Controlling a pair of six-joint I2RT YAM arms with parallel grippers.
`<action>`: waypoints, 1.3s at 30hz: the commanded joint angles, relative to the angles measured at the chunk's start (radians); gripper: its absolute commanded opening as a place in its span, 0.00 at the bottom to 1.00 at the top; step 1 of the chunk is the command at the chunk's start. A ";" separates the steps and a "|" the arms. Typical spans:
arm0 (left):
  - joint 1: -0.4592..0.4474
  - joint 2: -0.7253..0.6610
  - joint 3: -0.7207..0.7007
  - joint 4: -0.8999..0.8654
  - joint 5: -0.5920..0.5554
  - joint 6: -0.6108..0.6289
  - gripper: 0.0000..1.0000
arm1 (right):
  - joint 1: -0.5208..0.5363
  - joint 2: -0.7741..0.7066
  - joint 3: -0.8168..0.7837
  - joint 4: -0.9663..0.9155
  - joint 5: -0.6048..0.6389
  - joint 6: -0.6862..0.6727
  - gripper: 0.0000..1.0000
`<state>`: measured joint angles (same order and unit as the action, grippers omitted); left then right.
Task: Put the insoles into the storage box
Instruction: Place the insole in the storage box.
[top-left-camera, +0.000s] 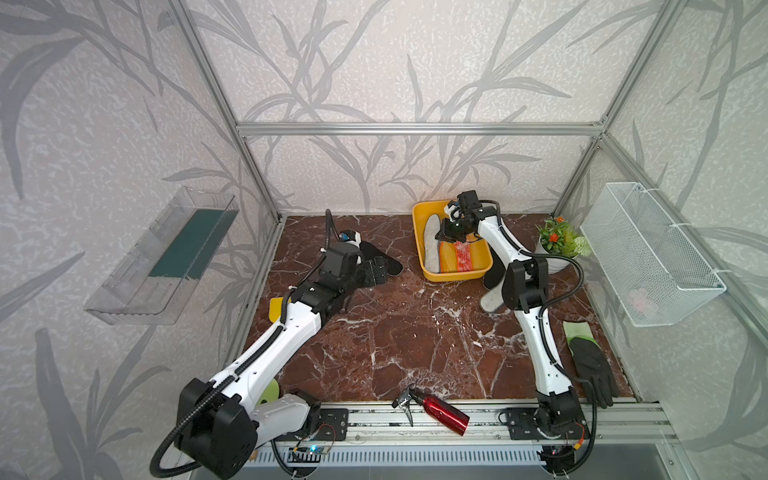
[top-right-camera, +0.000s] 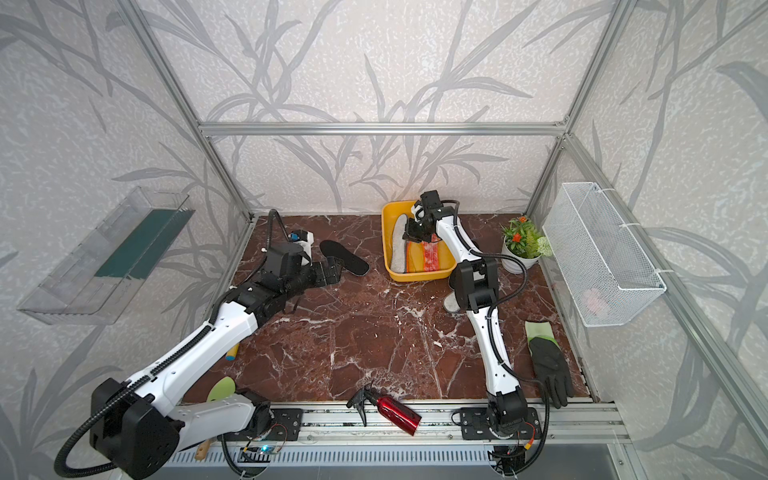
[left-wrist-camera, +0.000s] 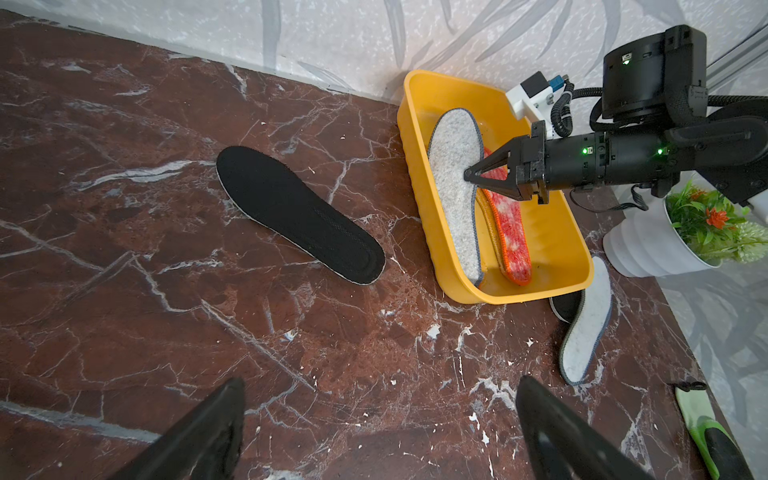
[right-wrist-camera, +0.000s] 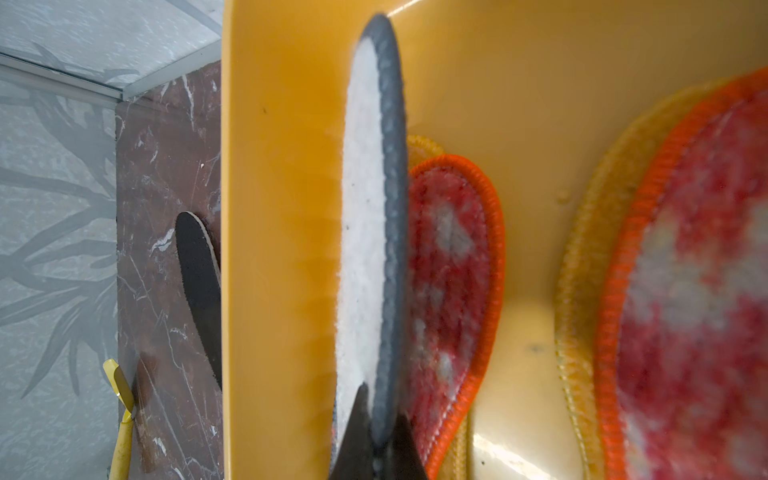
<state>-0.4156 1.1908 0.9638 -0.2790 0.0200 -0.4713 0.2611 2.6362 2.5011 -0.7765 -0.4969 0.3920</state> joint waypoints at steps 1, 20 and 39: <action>0.006 -0.017 0.007 -0.025 -0.006 0.009 0.99 | 0.001 0.024 0.031 -0.036 0.008 -0.010 0.00; 0.012 -0.037 0.016 -0.053 -0.001 0.010 0.99 | 0.002 0.035 0.034 -0.077 0.024 -0.013 0.05; 0.014 -0.057 0.012 -0.060 0.009 0.011 0.99 | 0.001 0.031 0.057 -0.110 0.042 -0.023 0.17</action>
<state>-0.4046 1.1549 0.9642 -0.3290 0.0269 -0.4667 0.2611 2.6514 2.5130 -0.8513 -0.4526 0.3794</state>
